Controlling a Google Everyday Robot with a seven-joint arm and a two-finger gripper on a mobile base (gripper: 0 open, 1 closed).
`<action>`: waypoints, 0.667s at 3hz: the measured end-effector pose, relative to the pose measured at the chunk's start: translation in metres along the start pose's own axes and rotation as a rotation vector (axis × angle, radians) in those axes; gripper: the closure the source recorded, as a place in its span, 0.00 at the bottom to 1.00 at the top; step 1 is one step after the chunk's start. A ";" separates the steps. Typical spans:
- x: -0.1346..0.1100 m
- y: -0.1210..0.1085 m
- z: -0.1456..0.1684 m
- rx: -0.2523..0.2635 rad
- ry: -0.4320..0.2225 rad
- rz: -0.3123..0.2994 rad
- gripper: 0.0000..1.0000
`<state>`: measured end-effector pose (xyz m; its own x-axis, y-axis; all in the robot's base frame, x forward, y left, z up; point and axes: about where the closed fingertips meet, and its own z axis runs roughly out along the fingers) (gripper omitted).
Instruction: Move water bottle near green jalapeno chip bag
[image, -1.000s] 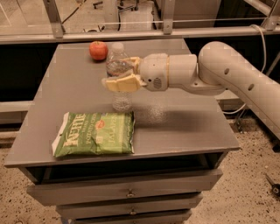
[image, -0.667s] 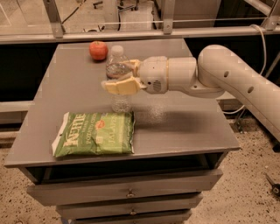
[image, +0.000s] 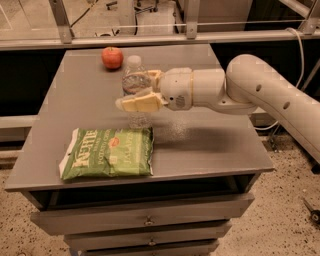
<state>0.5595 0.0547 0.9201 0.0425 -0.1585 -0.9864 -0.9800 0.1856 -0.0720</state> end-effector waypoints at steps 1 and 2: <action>0.004 0.000 -0.001 0.003 0.005 -0.001 0.00; 0.004 -0.001 -0.004 0.007 0.012 -0.010 0.00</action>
Offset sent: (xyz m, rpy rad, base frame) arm 0.0042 -0.0168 -0.0020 -0.0302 -0.0258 -0.0238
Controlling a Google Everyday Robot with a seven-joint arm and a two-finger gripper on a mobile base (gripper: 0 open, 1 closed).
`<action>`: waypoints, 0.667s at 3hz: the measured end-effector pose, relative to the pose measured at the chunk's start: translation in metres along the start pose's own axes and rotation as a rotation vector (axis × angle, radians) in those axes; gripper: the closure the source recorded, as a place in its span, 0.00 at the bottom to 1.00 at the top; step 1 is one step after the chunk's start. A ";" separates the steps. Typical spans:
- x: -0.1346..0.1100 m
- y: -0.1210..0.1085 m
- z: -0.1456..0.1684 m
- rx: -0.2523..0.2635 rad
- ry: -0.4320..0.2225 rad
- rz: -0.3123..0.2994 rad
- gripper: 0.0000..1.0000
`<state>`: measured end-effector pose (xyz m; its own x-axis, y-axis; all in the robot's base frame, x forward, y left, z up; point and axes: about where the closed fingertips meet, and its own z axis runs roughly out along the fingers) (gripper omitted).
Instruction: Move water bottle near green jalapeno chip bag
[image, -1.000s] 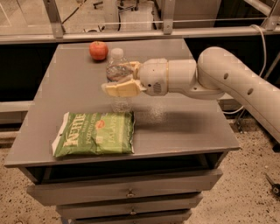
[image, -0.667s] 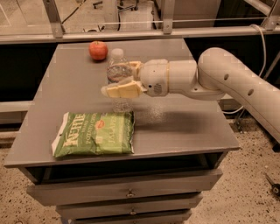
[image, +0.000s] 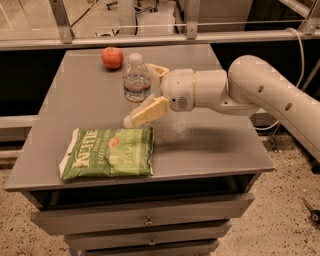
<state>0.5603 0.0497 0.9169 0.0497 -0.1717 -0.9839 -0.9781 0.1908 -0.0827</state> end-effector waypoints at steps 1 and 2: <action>-0.018 -0.008 -0.019 0.034 0.032 -0.066 0.00; -0.051 -0.024 -0.060 0.079 0.070 -0.141 0.00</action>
Offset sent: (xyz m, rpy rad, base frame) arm 0.0230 -0.1331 0.1541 -0.1455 -0.2722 -0.1223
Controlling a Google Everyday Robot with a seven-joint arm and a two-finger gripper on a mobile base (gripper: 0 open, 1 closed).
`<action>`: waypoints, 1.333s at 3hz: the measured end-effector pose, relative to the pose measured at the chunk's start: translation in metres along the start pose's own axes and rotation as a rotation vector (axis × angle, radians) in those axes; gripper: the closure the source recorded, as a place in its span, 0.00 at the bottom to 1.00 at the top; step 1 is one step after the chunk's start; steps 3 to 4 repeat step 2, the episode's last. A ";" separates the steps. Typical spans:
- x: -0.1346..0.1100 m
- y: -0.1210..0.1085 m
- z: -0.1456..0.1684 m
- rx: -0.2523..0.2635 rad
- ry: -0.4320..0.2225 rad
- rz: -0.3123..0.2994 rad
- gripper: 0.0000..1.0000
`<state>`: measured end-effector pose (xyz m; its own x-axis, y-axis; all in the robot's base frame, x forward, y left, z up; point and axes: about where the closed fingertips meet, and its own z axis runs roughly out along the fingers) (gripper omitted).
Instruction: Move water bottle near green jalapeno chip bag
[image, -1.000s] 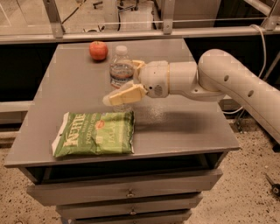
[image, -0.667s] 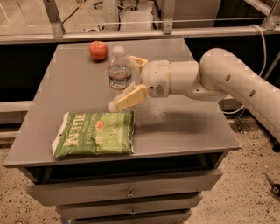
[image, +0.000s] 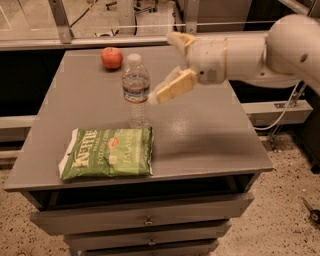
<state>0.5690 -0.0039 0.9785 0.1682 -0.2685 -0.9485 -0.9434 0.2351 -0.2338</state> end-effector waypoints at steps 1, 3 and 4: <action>-0.039 -0.032 -0.065 0.060 -0.020 -0.065 0.00; -0.069 -0.049 -0.095 0.105 -0.048 -0.113 0.00; -0.069 -0.049 -0.095 0.105 -0.048 -0.113 0.00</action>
Offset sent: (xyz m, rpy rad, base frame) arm 0.0057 -0.0653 0.0652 0.0137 -0.0901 -0.0438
